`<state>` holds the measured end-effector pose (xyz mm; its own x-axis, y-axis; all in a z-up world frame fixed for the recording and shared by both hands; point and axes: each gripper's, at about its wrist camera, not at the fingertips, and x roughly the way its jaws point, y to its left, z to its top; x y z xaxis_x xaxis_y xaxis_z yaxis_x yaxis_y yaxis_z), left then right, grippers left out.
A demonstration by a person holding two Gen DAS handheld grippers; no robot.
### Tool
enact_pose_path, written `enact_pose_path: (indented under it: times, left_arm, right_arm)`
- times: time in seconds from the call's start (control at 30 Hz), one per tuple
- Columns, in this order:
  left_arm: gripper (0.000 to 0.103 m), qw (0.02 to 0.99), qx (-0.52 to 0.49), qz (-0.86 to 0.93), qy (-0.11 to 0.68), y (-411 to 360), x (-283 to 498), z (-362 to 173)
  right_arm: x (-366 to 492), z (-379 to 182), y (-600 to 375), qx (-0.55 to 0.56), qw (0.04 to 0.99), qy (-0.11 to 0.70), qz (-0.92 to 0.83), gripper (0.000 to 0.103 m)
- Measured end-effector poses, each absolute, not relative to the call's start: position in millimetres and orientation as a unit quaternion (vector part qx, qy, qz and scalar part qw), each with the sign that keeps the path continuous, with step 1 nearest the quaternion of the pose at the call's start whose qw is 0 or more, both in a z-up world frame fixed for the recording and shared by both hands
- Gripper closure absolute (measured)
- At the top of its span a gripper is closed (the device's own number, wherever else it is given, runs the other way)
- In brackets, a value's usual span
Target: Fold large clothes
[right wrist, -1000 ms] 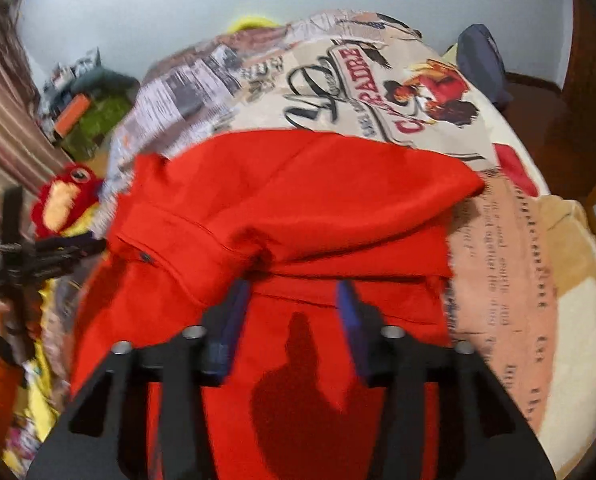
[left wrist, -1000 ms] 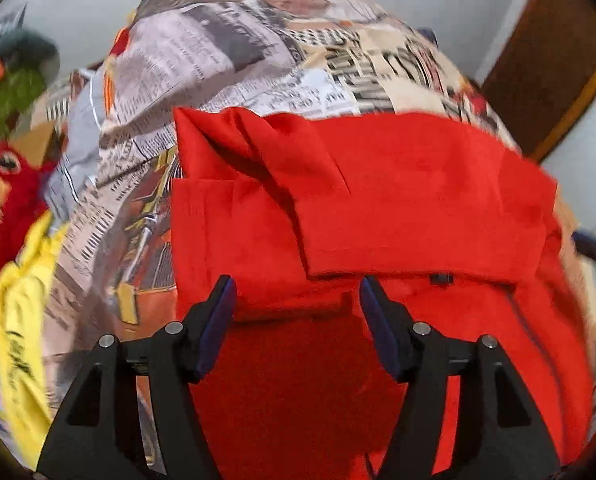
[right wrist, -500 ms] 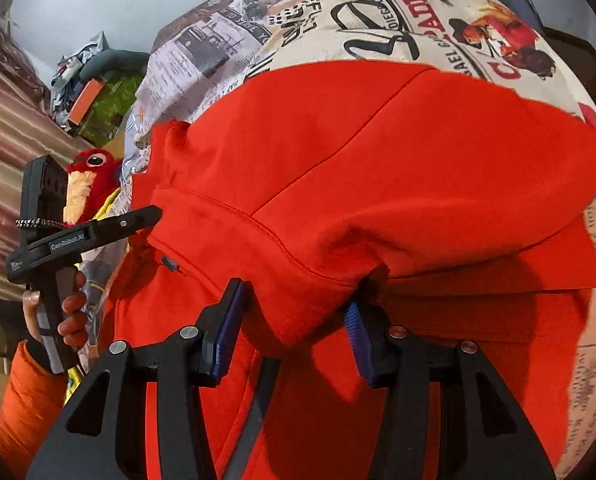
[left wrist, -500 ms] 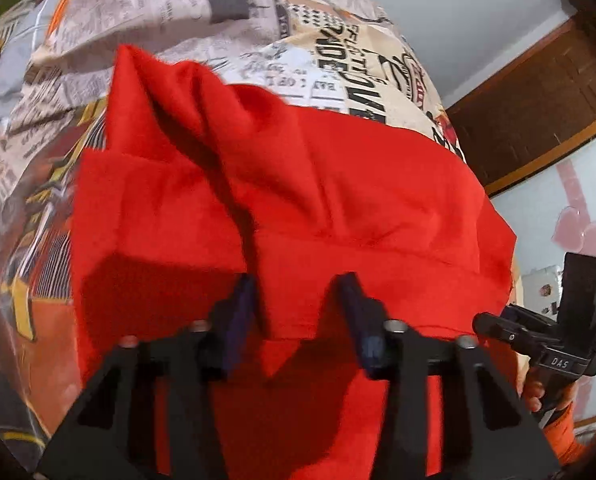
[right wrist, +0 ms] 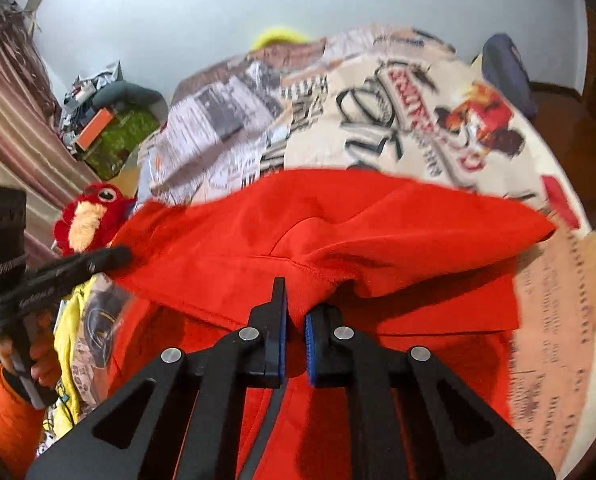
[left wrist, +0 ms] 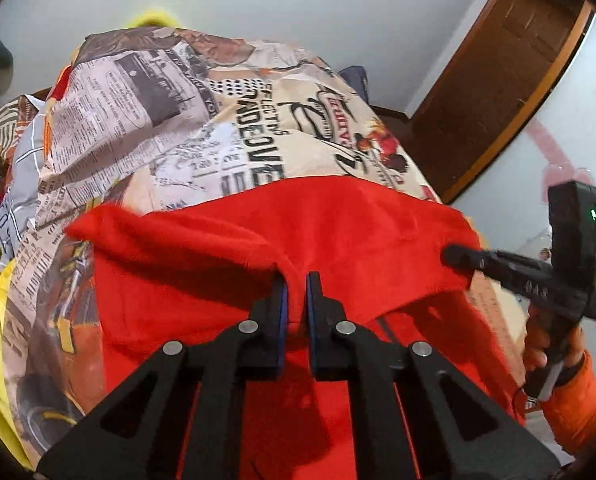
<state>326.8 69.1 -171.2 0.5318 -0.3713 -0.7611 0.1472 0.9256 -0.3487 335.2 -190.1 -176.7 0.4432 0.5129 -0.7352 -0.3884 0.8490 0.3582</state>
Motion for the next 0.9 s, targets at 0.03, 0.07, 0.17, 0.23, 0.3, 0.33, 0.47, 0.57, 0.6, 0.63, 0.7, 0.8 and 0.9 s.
enact_pose_path:
  times: [0.03,0.07,0.17,0.23,0.3,0.33,0.47,0.57,0.6,0.63,0.7,0.8,0.9]
  left_arm:
    - [0.096,0.863,-0.126,-0.151,0.465,67,322,-172]
    - [0.096,0.86,-0.128,-0.151,0.469,65,319,-173]
    - [0.096,0.847,-0.134,-0.151,0.491,60,311,-191]
    - [0.096,0.835,-0.138,-0.148,0.512,57,306,-210]
    - [0.096,0.826,-0.13,-0.137,0.531,52,301,-228]
    - [0.095,0.826,-0.118,-0.13,0.536,51,299,-234]
    - [0.082,0.841,-0.051,-0.094,0.531,43,288,-247]
    - [0.071,0.848,-0.032,-0.077,0.523,46,281,-244]
    - [0.069,0.849,-0.028,-0.074,0.522,47,278,-243]
    - [0.067,0.85,-0.026,-0.072,0.522,48,277,-242]
    - [0.067,0.851,-0.023,-0.064,0.52,52,273,-238]
    - [0.067,0.855,-0.021,-0.047,0.516,61,265,-230]
    - [0.067,0.86,-0.028,-0.035,0.508,71,259,-220]
  right_arm:
    - [336,-174,-192,0.071,0.846,0.456,0.266,0.097]
    - [336,-172,-197,0.074,0.844,0.459,0.267,0.097]
    - [335,-180,-204,0.077,0.832,0.48,0.266,0.097]
    - [334,-194,-205,0.067,0.822,0.502,0.262,0.096]
    - [331,-202,-206,0.056,0.817,0.513,0.258,0.096]
    - [330,-210,-205,0.047,0.812,0.523,0.254,0.096]
    - [326,-226,-205,0.029,0.806,0.539,0.243,0.093]
    - [318,-227,-207,0.006,0.81,0.538,0.233,0.092]
    - [316,-226,-208,0.001,0.812,0.536,0.233,0.091]
    - [314,-225,-209,-0.006,0.814,0.534,0.23,0.09]
    - [307,-219,-210,-0.025,0.821,0.527,0.219,0.088]
    - [299,-211,-212,-0.048,0.83,0.516,0.205,0.081]
    - [289,-198,-217,-0.064,0.844,0.495,0.195,0.07]
